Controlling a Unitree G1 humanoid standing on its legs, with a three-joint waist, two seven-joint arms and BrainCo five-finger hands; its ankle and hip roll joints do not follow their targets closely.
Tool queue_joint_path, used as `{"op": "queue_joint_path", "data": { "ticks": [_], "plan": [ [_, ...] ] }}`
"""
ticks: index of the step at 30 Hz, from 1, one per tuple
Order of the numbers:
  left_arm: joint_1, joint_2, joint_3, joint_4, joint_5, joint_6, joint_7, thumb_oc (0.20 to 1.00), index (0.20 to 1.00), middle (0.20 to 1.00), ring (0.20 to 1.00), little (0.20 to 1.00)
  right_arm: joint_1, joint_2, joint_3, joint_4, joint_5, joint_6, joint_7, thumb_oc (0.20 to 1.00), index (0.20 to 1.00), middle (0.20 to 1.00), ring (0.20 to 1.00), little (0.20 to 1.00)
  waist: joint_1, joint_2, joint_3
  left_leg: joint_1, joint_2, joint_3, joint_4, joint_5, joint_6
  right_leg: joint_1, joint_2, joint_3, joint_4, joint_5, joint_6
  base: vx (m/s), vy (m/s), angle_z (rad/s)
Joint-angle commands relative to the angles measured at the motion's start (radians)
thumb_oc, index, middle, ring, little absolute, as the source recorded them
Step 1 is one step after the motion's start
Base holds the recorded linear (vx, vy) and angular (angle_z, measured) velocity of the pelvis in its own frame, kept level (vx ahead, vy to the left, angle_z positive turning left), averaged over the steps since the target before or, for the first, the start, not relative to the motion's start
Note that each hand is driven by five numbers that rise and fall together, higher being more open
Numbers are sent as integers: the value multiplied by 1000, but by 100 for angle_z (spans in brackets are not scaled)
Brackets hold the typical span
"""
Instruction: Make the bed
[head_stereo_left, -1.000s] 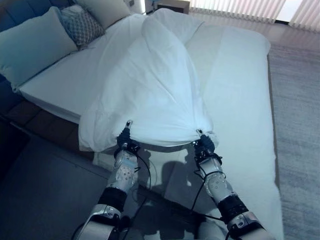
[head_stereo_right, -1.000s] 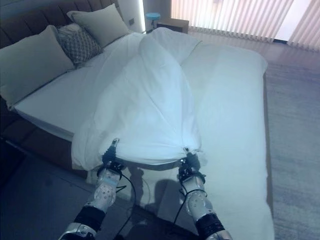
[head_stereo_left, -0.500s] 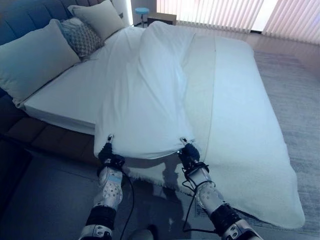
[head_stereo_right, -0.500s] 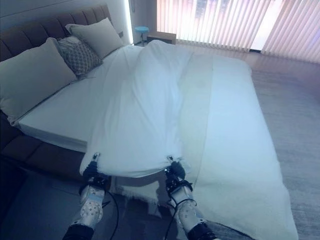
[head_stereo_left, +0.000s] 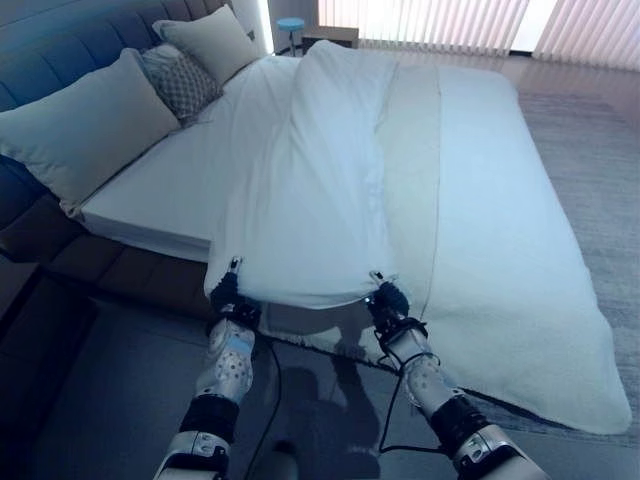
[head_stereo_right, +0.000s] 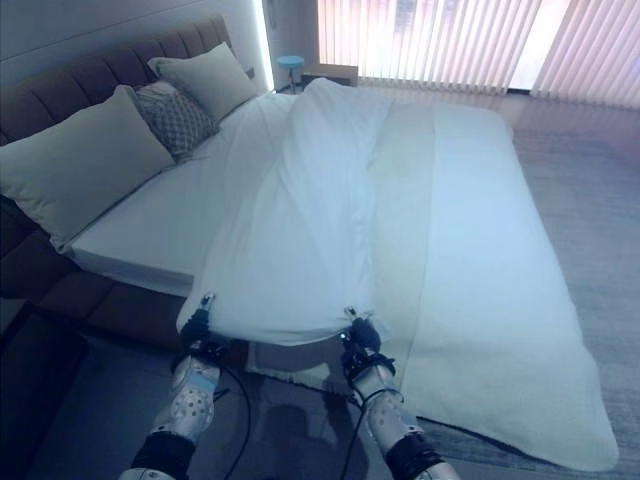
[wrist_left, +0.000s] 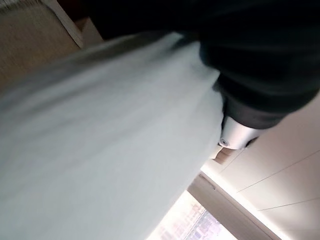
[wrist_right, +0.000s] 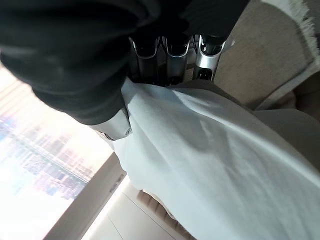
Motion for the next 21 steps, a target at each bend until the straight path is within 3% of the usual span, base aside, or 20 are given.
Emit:
{"op": "queue_joint_path", "data": {
  "ticks": [1, 3, 4, 6, 7, 8, 9, 10, 12, 14, 15, 16, 17, 18, 21],
  "plan": [
    [63, 140, 91, -93, 22, -118, -3, 200, 200, 200, 200, 200, 91, -86, -80, -51, -15, -49, -2, 200, 200, 200, 200, 200, 35, 27, -90, 7, -21, -12, -72, 91, 8, -32, -98, 3, -39, 69, 127, 82, 579, 39],
    [61, 147, 81, -94, 36, -112, -14, 200, 200, 200, 200, 200, 95, -77, -78, -50, -35, -32, 3, 200, 200, 200, 200, 200, 37, 21, -87, -10, -62, -7, -41, 51, 21, -32, -151, 9, -30, 115, 150, 92, 596, 17],
    [63, 155, 77, -98, 46, -112, -16, 200, 200, 200, 200, 200, 104, -69, -78, -57, -43, -32, 3, 200, 200, 200, 200, 200, 40, 5, -81, -22, -102, 12, 11, 12, 32, -31, -195, 16, -25, 184, 162, 84, 581, 15],
    [61, 168, 84, -103, 49, -123, -8, 200, 200, 200, 200, 200, 92, -41, -63, -54, -41, -29, 12, 200, 200, 200, 200, 200, 53, -1, -77, -25, -134, 56, 15, -8, 54, -71, -243, -3, 0, 259, 164, 44, 535, 18],
    [64, 169, 98, -103, 41, -129, -2, 200, 200, 200, 200, 200, 84, -27, -53, -50, -42, -29, 17, 200, 200, 200, 200, 200, 68, 4, -77, -17, -142, 84, 4, -9, 64, -89, -263, -44, 17, 277, 159, 8, 373, -4],
    [64, 169, 98, -103, 41, -129, -2, 200, 200, 200, 200, 200, 84, -27, -53, -50, -42, -29, 17, 200, 200, 200, 200, 200, 69, 3, -77, -16, -144, 85, 3, -9, 64, -90, -265, -43, 18, 277, 159, 8, 382, -24],
    [71, 168, 109, -103, 42, -132, 5, 200, 200, 200, 200, 200, 80, -14, -33, -42, -54, -29, 23, 200, 200, 200, 200, 200, 83, 16, -74, -1, -148, 109, -12, -14, 69, -99, -265, -86, 46, 256, 152, 33, 531, -49],
    [88, 160, 126, -102, 40, -134, 10, 200, 200, 200, 200, 200, 89, -3, -6, -39, -68, -22, 38, 200, 200, 200, 200, 200, 70, 32, -74, 25, -178, 119, -51, -1, 87, -137, -198, -51, 115, 192, 128, 43, 637, -44],
    [103, 152, 129, -103, 39, -131, 9, 200, 200, 200, 200, 200, 116, 4, 13, -42, -63, -18, 53, 200, 200, 200, 200, 200, 62, 43, -71, 51, -206, 116, -100, 20, 98, -157, -108, -15, 138, 108, 101, 52, 439, -33],
    [113, 146, 130, -103, 41, -125, 13, 200, 200, 200, 200, 200, 137, 9, 22, -45, -62, -13, 56, 200, 200, 200, 200, 200, 60, 45, -73, 66, -219, 111, -137, 36, 100, -156, -78, -10, 131, 88, 93, 35, 209, 1],
    [125, 130, 124, -84, 41, -114, 20, 200, 200, 200, 200, 200, 186, 12, 32, -44, -66, -9, 59, 200, 200, 200, 200, 200, 45, 42, -70, 83, -247, 101, -189, 67, 90, -169, 6, 8, 121, 56, 74, 10, 144, 8],
    [125, 130, 124, -84, 41, -114, 20, 200, 200, 200, 200, 200, 186, 12, 32, -44, -66, -9, 59, 200, 200, 200, 200, 200, 44, 43, -72, 80, -246, 100, -190, 69, 90, -171, 7, 7, 118, 59, 74, 28, 236, 17],
    [139, 105, 118, -73, 35, -104, 20, 200, 200, 200, 200, 200, 221, 11, 39, -40, -65, -9, 54, 200, 200, 200, 200, 200, 24, 41, -67, 88, -271, 81, -194, 72, 87, -174, 56, 35, 96, 50, 65, 8, 94, 24],
    [139, 104, 118, -73, 35, -104, 20, 200, 200, 200, 200, 200, 221, 11, 39, -40, -65, -9, 53, 200, 200, 200, 200, 200, 23, 41, -69, 85, -270, 80, -194, 74, 87, -175, 57, 34, 92, 53, 65, 26, 132, 60],
    [156, 63, 82, -37, 41, -85, 29, 200, 200, 200, 200, 200, 255, 4, 36, -33, -68, -15, 20, 200, 200, 200, 200, 200, -13, 39, -63, 92, -309, 54, -194, 82, 100, -180, 120, 113, 19, 82, 49, 18, 80, 69]
  ]
}}
